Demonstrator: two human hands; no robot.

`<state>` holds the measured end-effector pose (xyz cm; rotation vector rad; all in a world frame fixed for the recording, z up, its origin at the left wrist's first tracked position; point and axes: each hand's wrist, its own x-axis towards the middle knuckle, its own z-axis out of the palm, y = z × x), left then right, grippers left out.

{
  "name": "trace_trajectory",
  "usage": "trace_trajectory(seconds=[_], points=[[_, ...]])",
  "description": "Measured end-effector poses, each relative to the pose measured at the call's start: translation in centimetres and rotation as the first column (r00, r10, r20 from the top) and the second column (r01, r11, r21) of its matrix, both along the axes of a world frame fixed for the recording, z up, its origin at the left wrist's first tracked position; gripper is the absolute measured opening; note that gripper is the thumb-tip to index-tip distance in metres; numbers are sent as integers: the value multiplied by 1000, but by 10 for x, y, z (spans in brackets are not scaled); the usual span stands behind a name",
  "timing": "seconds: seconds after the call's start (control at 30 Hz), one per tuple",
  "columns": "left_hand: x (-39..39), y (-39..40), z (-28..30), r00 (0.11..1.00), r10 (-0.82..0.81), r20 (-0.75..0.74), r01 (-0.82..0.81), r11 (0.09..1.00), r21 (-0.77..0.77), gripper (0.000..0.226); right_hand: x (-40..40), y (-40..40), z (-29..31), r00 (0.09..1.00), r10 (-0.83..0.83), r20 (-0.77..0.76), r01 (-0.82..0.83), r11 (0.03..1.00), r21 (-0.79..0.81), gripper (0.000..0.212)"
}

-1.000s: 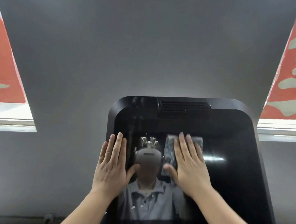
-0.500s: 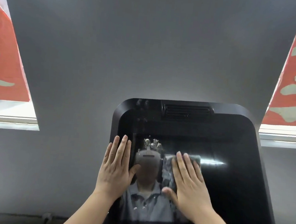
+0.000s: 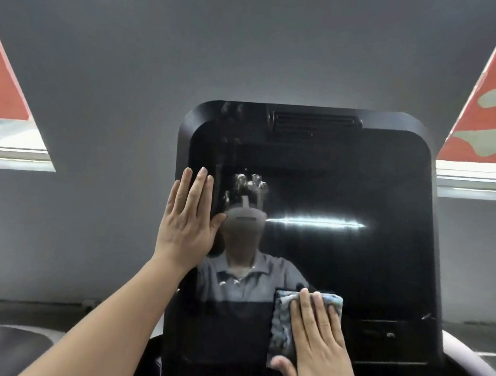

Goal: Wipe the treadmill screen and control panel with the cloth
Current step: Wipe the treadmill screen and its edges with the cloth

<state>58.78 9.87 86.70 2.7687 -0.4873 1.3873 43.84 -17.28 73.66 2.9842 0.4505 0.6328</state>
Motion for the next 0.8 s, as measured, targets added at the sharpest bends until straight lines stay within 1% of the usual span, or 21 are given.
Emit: trace_trajectory(seconds=[0.07, 0.13, 0.2, 0.27, 0.3, 0.37, 0.5, 0.57, 0.6, 0.67, 0.8], points=[[1, 0, -1, 1000, -16, 11, 16, 1000, -10, 71, 28, 2, 33, 999, -5, 52, 5, 1000, -5, 98], [1, 0, -1, 1000, -19, 25, 20, 1000, -21, 71, 70, 5, 84, 992, -66, 104, 66, 998, -3, 95], [0, -1, -2, 999, -27, 20, 28, 999, -31, 70, 109, 8, 134, 987, -122, 103, 121, 992, 22, 95], [0, 0, -2, 999, -34, 10, 34, 999, -35, 71, 131, 10, 162, 982, -165, 87, 162, 986, 44, 95], [-1, 0, -1, 999, -34, 7, 35, 999, -35, 71, 133, 11, 164, 983, -168, 74, 164, 985, 51, 95], [-1, 0, -1, 999, -39, 1, 39, 998, -42, 71, 118, 9, 147, 986, -156, 51, 153, 987, 48, 95], [0, 1, -3, 1000, -29, -12, 29, 998, -50, 71, 39, 8, 56, 996, -82, 42, 79, 994, 72, 96], [0, 0, -3, 1000, -23, -11, 22, 999, -33, 70, 17, 7, 32, 997, -62, 35, 59, 995, 84, 96], [0, 0, -3, 1000, -18, -11, 18, 1000, -24, 70, 21, 8, 33, 998, -54, 28, 52, 995, 89, 96], [-1, 1, -2, 1000, -13, -17, 12, 1000, -15, 70, 51, 12, 58, 996, -46, 71, 41, 996, 80, 95], [-2, 2, 0, 1000, -18, -5, 18, 1000, -15, 68, 139, 37, 156, 982, -70, 175, 59, 996, 66, 95]])
